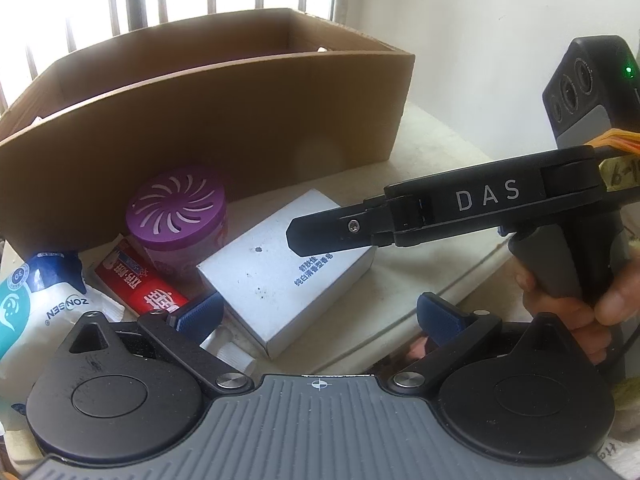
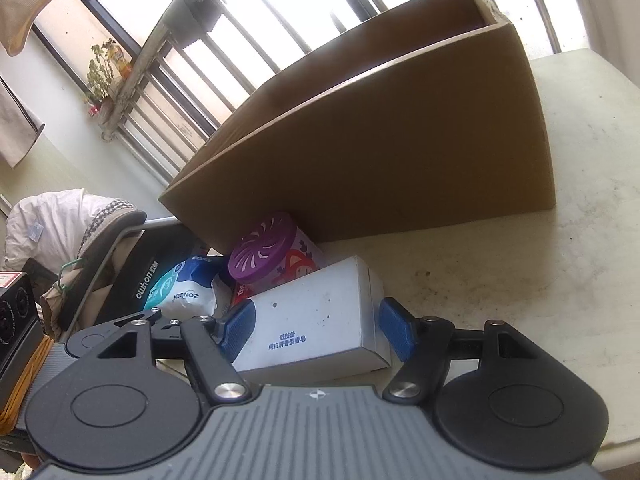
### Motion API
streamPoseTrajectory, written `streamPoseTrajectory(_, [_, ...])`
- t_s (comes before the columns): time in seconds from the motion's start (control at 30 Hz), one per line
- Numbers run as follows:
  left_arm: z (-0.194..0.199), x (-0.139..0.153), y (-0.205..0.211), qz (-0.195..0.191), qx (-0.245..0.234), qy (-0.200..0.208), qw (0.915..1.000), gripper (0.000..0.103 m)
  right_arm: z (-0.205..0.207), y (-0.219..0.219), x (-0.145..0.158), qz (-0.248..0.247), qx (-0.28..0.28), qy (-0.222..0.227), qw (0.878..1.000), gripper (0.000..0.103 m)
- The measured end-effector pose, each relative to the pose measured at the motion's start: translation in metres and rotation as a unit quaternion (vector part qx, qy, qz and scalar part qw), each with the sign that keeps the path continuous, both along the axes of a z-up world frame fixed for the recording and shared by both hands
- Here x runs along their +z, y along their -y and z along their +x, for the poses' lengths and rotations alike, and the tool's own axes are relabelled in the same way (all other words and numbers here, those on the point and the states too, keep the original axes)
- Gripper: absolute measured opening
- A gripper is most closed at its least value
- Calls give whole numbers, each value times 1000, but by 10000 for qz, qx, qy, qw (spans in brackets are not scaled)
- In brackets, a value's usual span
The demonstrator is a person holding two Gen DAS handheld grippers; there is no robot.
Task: Organize objects
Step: 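Move the right tool down around the small white box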
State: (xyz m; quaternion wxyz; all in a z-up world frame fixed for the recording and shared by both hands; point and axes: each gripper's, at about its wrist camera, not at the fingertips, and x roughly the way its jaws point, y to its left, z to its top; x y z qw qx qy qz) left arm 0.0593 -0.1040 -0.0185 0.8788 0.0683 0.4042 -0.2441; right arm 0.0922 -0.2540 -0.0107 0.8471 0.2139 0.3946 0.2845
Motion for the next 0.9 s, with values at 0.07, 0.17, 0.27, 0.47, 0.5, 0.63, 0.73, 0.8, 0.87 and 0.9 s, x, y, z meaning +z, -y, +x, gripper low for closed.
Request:
streamPoseTrajectory(0.07, [0, 0, 3, -54, -85, -16, 9999, 103, -3, 5, 0, 5, -66, -26, 10000, 72])
streamPoseTrajectory(0.17, [-1, 0, 9, -109, -240, -29, 9996, 103, -7, 14, 0, 30, -191, -58, 9998, 72])
streamPoseTrajectory(0.27, [-4, 1, 11, -147, -386, -35, 9991, 103, -12, 25, -1, 90, -344, -80, 9993, 72])
streamPoseTrajectory(0.47, [-6, 0, 22, -79, -558, 40, 9984, 103, -17, 43, -3, 196, -579, -123, 9981, 72])
streamPoseTrajectory(0.5, [-6, -1, 23, -50, -542, 59, 9985, 103, -17, 44, -4, 225, -584, -126, 9980, 72])
streamPoseTrajectory(0.63, [-6, -3, 24, 27, -491, 89, 9987, 103, -16, 43, -8, 223, -602, -175, 9978, 72])
streamPoseTrajectory(0.73, [-1, -13, 32, 187, -401, 62, 9990, 103, -14, 41, -14, 237, -598, -265, 9976, 72])
streamPoseTrajectory(0.8, [-1, -18, 34, 279, -363, 64, 9989, 102, -14, 40, -15, 235, -604, -228, 9976, 72])
streamPoseTrajectory(0.87, [-2, -21, 36, 307, -373, 93, 9988, 102, -15, 39, -15, 251, -622, -226, 9975, 72])
streamPoseTrajectory(0.9, [-3, -22, 36, 299, -389, 108, 9987, 102, -16, 40, -16, 269, -631, -215, 9974, 72])
